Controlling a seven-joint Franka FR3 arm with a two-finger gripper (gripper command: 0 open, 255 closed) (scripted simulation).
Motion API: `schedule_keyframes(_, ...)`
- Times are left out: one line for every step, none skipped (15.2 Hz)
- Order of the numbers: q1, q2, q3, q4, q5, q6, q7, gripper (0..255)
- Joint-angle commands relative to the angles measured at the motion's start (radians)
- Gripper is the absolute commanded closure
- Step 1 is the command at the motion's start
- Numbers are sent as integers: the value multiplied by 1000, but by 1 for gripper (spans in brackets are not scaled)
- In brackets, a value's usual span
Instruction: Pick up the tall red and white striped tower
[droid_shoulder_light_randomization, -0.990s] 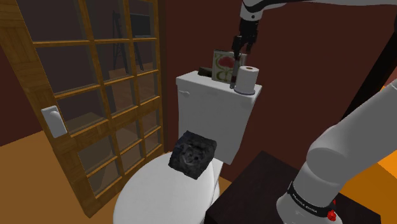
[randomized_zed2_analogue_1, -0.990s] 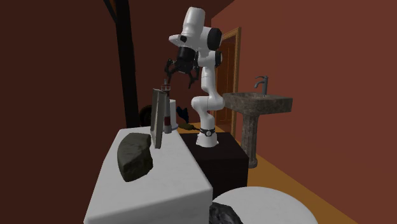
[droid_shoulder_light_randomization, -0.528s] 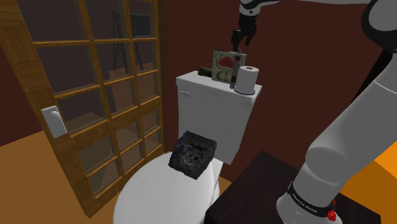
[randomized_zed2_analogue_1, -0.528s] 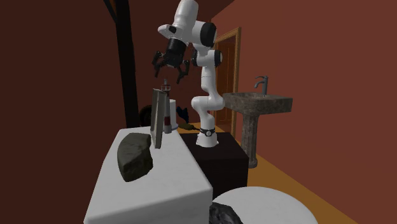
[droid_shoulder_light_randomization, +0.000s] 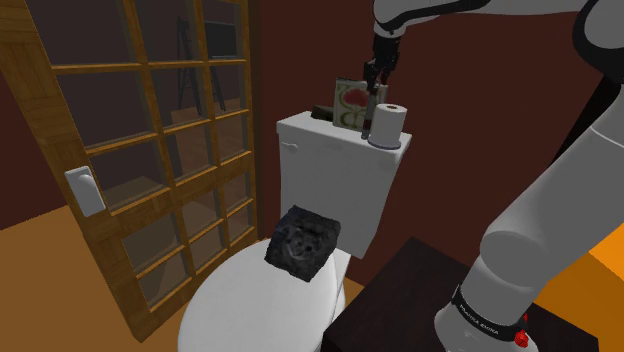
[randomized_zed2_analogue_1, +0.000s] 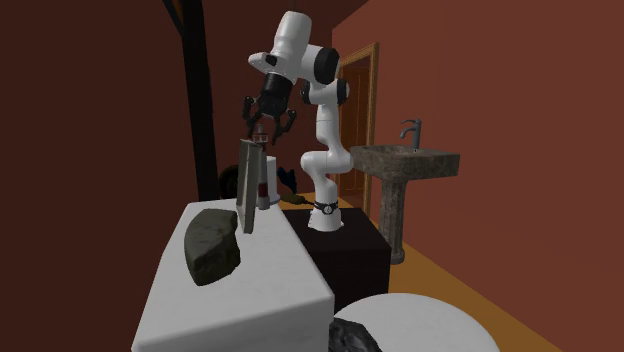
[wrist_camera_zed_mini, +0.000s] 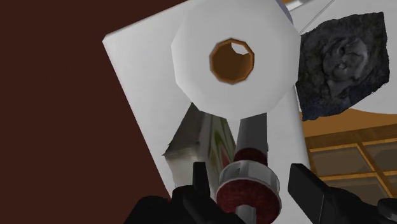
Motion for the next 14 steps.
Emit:
schedule_keyframes(0,-1,0,-3,0,2,1,255)
schedule_keyframes(0,0,0,-3,0,3,1,255)
schedule_keyframes(0,-1,0,-3,0,2,1,255)
schedule_keyframes(0,-1,0,-3,0,2,1,255)
schedule_keyframes(0,0,0,-2,0,2,1,255)
schedule_keyframes(0,0,0,-2,0,2,1,255)
schedule_keyframes(0,0,0,-2,0,2,1,255)
schedule_keyframes(0,0,0,-2,0,2,1,255)
schedule_keyframes(-1,-1,-1,-4,0,3,-1,255)
schedule_keyframes(0,1,0,12,1,-10,-4,255)
schedule_keyframes(0,4,0,28,3,-23,-7,255)
schedule_keyframes(1,7,0,45,5,-36,-10,255)
schedule_keyframes(1,10,0,61,6,-50,-14,255)
schedule_keyframes(1,13,1,79,8,-63,-17,255)
